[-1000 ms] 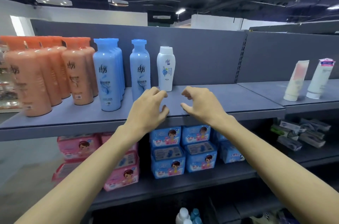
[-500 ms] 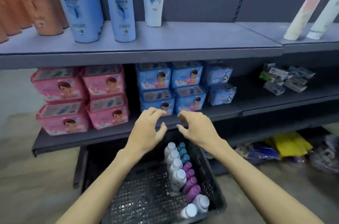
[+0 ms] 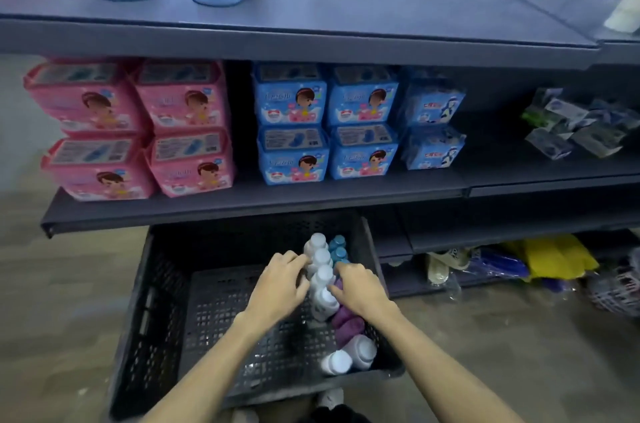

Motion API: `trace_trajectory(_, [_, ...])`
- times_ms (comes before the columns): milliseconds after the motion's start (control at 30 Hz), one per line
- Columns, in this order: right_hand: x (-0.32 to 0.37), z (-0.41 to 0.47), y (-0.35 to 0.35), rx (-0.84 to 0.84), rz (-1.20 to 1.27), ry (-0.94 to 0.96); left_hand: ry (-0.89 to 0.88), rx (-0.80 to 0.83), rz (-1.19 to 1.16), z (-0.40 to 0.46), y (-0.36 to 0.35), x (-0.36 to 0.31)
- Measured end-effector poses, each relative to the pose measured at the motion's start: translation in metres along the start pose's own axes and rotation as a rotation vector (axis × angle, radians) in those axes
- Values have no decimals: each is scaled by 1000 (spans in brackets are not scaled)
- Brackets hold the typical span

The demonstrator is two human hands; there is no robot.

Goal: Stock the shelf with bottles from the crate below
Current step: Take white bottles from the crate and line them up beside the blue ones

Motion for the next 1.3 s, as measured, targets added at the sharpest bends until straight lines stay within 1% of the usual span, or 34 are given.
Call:
trace_trajectory(100, [-7,8,-29,73,4,-12,62,87,55,-5,-27,11])
trace_trajectory(233, [-12,18,-58,118,4,-26,138,231,154,-20,-59,25])
trace_trajectory(367, [-14,26,-80,139,-61,-24,235,254,140,-33,-74,37])
trace_trajectory(567, [-10,38,-97,137,-251,32,341,269,190,-47,-82,51])
trace_trajectory(667, [-7,43,-102,163,-285,81,360,275,213,-49,-83,53])
trace_trajectory(800, [-7,43,-101,154,-305,115,379,272,264,-50,-83,54])
trace_trajectory(967, [0,42,-100,162,-373,169,345,328,324,-52,-88,46])
trace_trajectory(1100, [4,38,-91,173,-418,240,332,355,320,-55,-86,47])
trace_trajectory(1300, [11,33,-61,138,-395,234,277,379,341,-49,-75,49])
Point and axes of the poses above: each hand's wrist, its own z-axis towards the middle knuckle, its own y-axis out of the back of the hand, x = y × z, the point moved 8 cm from there along z, towards the middle knuckle
